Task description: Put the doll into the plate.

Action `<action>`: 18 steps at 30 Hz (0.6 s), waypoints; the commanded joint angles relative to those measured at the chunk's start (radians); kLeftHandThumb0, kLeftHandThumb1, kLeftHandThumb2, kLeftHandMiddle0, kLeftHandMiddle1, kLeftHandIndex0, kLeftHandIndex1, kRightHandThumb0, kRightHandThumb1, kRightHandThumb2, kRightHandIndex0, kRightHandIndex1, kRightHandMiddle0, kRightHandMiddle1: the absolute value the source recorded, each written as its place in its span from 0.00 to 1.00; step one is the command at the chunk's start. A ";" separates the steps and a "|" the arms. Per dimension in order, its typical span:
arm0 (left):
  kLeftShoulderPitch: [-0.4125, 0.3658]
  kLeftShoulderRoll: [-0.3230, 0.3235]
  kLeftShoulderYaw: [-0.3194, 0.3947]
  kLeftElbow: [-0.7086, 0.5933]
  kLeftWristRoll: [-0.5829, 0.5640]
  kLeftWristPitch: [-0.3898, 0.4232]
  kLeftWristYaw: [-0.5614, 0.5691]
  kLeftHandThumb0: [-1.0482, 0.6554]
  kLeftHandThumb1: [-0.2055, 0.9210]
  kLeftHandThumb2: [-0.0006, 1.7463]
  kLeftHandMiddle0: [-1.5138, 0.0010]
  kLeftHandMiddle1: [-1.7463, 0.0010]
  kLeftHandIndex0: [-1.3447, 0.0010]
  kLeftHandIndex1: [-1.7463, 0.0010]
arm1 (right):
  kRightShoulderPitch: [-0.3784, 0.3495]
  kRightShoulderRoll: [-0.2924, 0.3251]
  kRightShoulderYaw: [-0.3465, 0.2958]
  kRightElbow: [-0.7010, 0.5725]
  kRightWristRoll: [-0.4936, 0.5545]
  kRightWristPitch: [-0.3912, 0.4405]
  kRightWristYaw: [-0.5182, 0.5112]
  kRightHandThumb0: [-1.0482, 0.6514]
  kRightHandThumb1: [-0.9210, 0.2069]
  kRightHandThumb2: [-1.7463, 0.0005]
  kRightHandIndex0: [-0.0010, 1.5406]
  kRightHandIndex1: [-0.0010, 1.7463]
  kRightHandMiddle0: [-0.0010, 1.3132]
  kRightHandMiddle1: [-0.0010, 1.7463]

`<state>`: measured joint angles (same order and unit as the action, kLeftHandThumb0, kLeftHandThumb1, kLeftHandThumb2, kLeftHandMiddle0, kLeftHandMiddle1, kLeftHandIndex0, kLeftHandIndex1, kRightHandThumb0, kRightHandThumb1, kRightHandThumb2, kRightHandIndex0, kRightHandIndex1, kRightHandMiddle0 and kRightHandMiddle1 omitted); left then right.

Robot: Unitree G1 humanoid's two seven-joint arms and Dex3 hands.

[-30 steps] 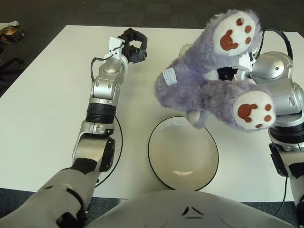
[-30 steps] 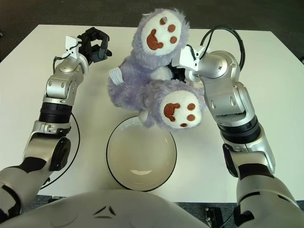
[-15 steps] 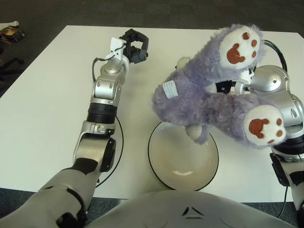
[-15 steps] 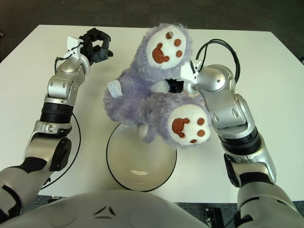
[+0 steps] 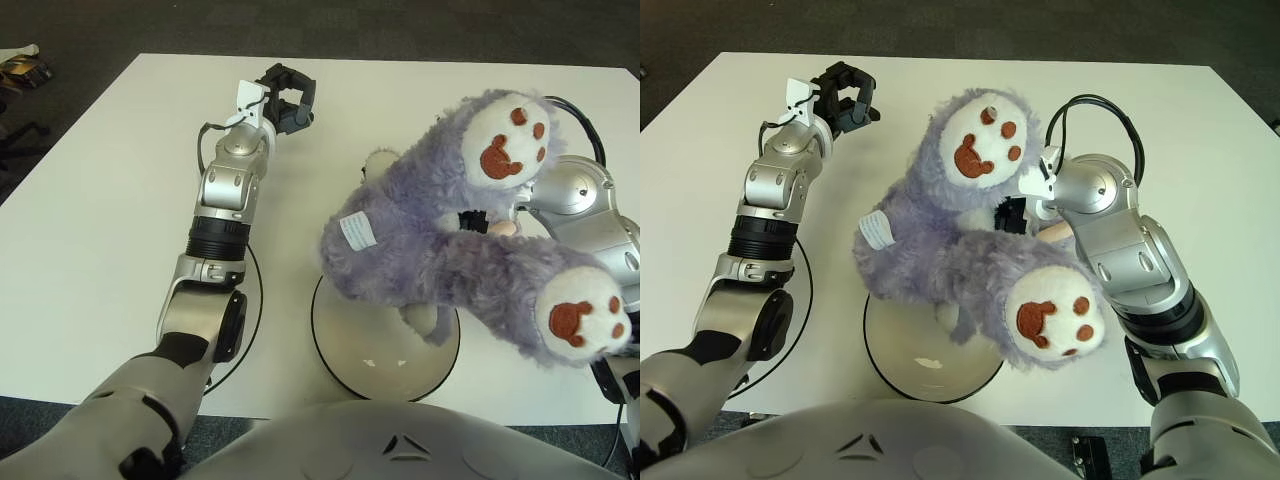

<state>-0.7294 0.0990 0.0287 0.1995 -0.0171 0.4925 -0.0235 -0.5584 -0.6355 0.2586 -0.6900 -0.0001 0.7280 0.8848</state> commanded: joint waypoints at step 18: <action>-0.033 0.002 -0.002 0.020 0.015 -0.005 0.009 0.61 0.75 0.48 0.72 0.16 0.75 0.00 | 0.009 -0.066 0.045 -0.013 -0.073 -0.130 -0.045 0.94 0.71 0.11 0.50 1.00 0.75 1.00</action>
<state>-0.7411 0.0974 0.0281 0.2080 -0.0110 0.4936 -0.0213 -0.5473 -0.6769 0.3021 -0.6949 -0.0486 0.6182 0.8524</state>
